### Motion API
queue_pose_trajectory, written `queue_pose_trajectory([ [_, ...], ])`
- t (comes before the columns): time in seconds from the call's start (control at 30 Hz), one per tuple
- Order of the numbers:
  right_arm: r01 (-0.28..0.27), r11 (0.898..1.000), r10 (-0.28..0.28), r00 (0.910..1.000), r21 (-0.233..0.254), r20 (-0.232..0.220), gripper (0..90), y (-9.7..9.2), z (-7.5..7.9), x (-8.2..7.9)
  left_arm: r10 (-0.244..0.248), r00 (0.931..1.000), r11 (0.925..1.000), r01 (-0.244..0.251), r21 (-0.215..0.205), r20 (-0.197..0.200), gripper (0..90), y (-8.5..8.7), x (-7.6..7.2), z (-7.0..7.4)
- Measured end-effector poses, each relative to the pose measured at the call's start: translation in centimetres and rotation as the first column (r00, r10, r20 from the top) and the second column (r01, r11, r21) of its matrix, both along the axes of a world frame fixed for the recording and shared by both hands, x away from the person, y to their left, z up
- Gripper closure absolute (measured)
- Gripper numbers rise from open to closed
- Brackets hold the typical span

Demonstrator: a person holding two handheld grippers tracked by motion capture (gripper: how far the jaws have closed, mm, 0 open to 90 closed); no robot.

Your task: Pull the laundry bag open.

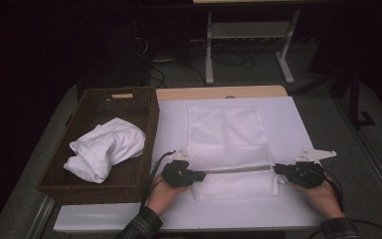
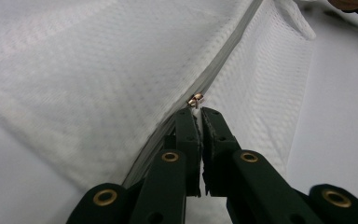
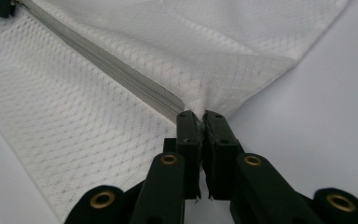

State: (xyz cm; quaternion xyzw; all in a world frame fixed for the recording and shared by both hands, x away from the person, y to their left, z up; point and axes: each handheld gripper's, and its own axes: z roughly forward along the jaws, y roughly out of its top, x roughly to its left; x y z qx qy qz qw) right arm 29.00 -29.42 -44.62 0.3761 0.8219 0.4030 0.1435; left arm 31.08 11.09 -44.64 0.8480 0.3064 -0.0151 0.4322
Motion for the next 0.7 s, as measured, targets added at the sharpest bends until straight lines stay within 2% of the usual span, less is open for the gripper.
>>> queue_pose_trajectory([
  [0.47, 0.055, 0.998, -0.056, 0.9984, -0.005, -0.005, 85.1, -1.8, -0.2, 0.0, 0.045, 0.999, 0.9988, -0.045, 0.018, -0.002, 86.3, 0.9, 0.2, 0.0],
  [0.7, 0.059, 0.998, -0.059, 0.998, -0.025, -0.02, 85.1, -1.9, -0.3, -0.1, 0.059, 0.9982, 0.9974, -0.059, 0.041, -0.003, 86.3, 1.0, 0.1, 0.0],
])
